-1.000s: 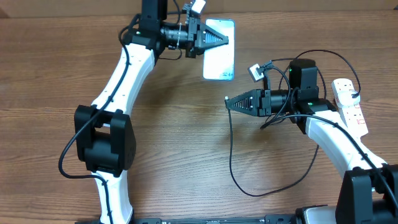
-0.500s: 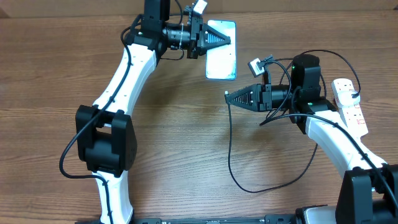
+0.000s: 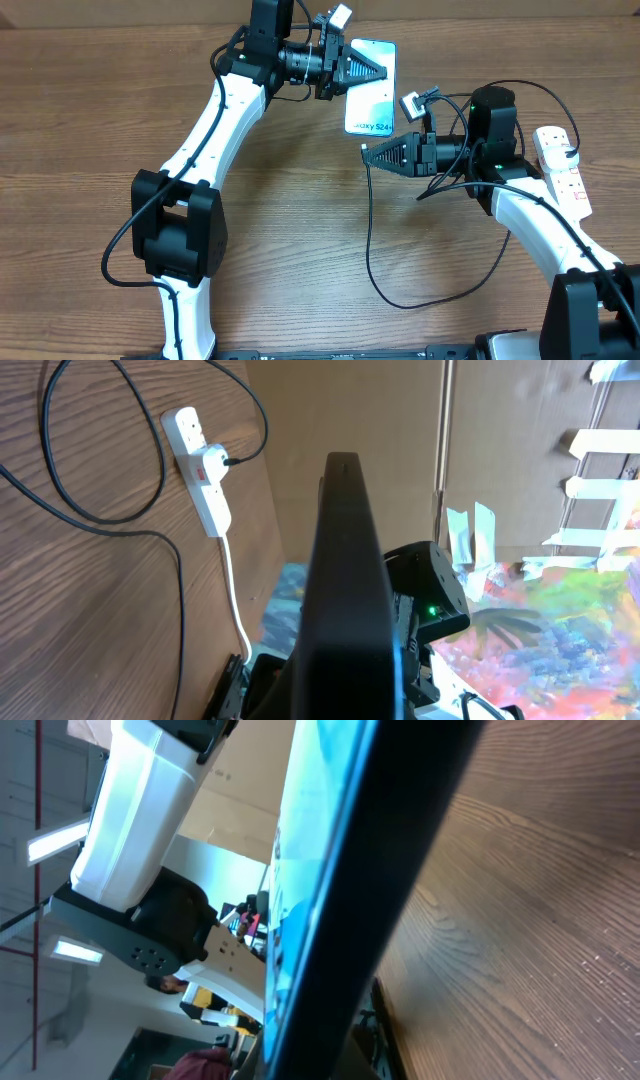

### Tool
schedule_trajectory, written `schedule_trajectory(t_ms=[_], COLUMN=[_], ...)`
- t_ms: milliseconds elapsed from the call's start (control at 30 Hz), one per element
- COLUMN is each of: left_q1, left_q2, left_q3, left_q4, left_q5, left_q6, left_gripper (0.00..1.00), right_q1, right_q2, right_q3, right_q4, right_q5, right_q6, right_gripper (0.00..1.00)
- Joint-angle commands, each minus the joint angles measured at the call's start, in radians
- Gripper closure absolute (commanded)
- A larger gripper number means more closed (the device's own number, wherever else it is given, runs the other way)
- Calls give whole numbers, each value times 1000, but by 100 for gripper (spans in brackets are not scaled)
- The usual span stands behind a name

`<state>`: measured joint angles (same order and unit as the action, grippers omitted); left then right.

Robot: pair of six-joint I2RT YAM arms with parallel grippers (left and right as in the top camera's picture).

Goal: Plug charger to phone and switch on socket

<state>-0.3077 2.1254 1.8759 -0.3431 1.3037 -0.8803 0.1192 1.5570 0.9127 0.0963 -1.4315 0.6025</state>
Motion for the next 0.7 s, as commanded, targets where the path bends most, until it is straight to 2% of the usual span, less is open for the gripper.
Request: schedule_trajectory(t_ms=[0,667], left_q1=[-2,0], left_q2=[-26,-26], left_q3=[12,12], left_q4=[8,9], left_q5=[17,-29], left_q6=[28,27], left_gripper=[96,96], right_q1=[-2,-2], right_q2=[-17,-17], right_q3=[21,21], right_q4=[10,71], right_q5=[18,17], right_q6=[3,5], right_gripper=[96,96])
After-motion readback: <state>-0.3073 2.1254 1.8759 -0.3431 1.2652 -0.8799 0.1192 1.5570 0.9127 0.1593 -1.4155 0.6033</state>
